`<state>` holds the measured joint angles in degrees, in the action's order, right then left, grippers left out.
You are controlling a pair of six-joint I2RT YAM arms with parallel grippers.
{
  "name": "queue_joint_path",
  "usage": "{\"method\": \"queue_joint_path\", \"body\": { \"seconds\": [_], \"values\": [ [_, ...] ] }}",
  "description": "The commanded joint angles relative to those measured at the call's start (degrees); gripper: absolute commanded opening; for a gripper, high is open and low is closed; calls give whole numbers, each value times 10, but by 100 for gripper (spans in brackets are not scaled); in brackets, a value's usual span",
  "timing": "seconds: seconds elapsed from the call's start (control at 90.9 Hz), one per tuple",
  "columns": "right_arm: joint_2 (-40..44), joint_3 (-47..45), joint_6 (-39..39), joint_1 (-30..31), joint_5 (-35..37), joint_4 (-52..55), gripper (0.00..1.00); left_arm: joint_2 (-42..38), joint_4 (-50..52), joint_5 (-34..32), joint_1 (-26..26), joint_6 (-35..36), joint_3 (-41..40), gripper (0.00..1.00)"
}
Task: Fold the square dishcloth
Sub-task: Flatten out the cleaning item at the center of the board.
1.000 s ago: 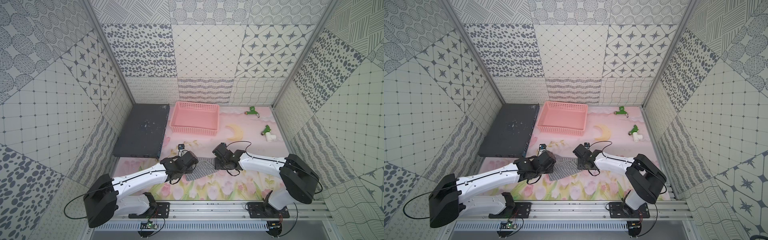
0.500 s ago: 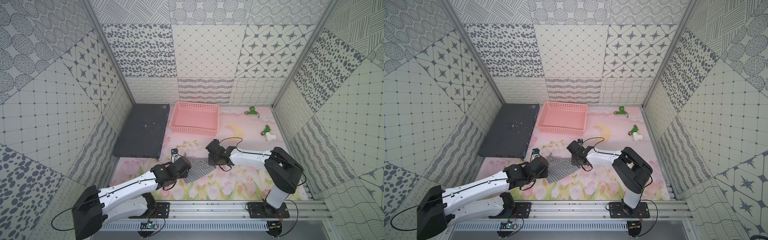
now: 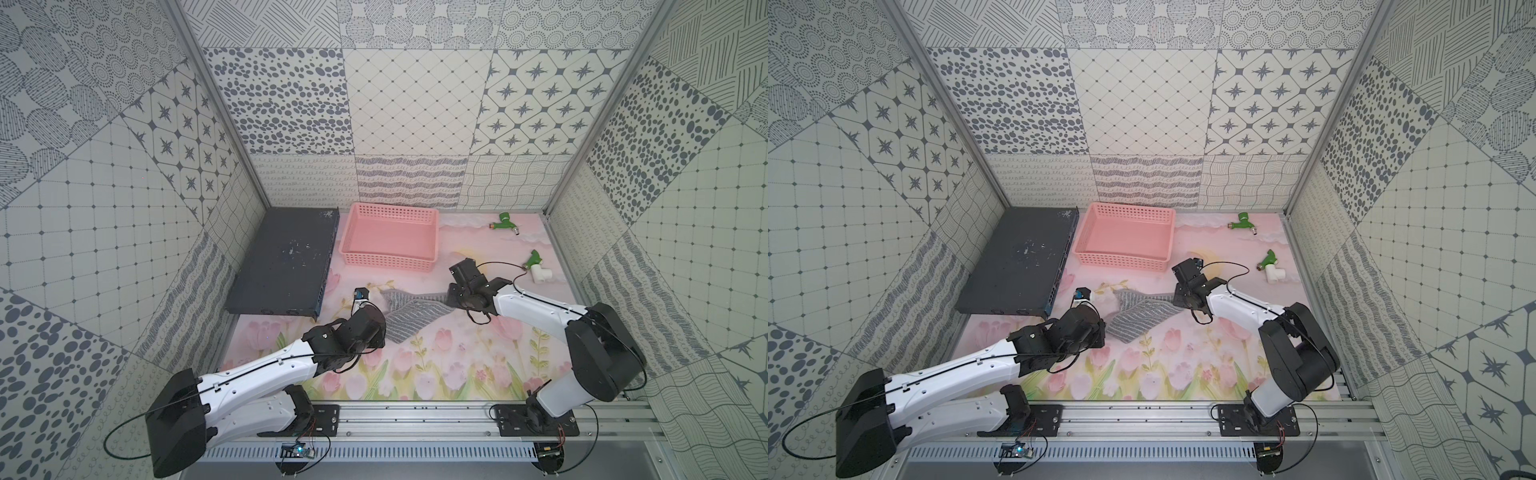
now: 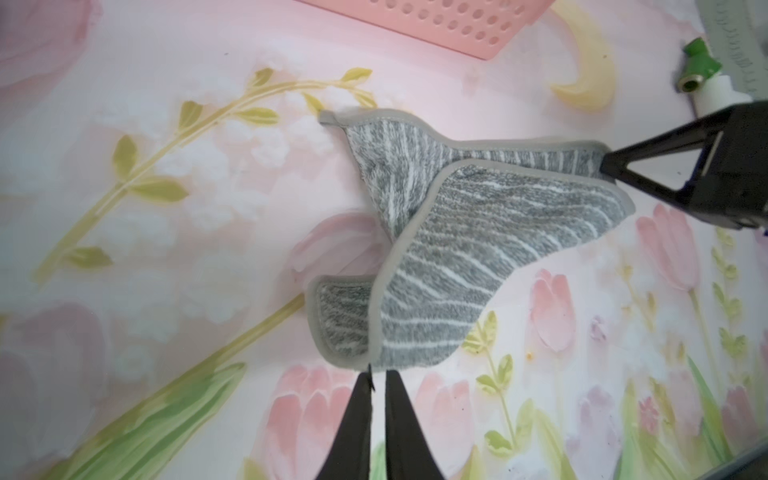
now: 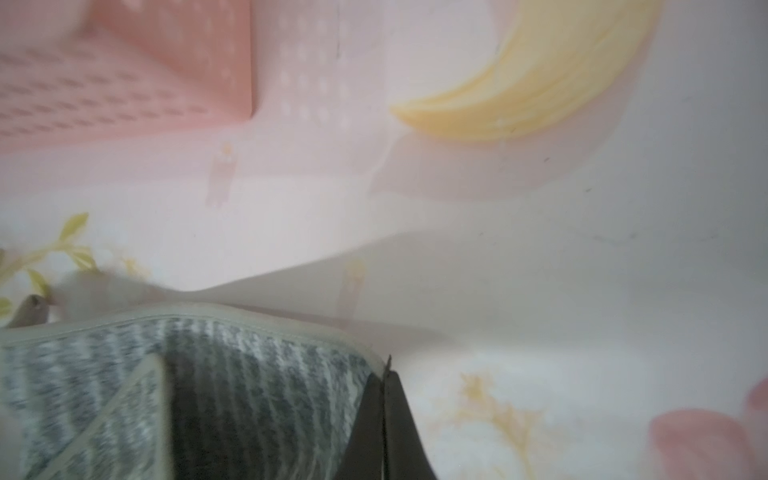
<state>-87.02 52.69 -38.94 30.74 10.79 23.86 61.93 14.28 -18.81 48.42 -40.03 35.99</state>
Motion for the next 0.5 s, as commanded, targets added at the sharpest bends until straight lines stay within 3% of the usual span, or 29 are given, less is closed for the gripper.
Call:
{"method": "queue_joint_path", "body": {
  "seconds": [0.0, 0.165, 0.242, 0.352, 0.484],
  "values": [
    [39, -8, 32, -30, 15, 6, 0, 36, -234, 129, 1, 148, -13, 11],
    [52, -47, 34, -40, 39, 14, 0, 117, -280, 243, 8, 142, -23, 11],
    [48, -67, 29, -44, 49, 15, 0, 150, -298, 257, 16, 116, -32, 11],
    [45, -90, 19, -51, 62, 17, 0, 173, -314, 256, 27, 96, -35, 22],
    [53, -97, 24, -54, 61, 20, 19, 162, -304, 228, 30, 81, -23, 36]
  ]
}}
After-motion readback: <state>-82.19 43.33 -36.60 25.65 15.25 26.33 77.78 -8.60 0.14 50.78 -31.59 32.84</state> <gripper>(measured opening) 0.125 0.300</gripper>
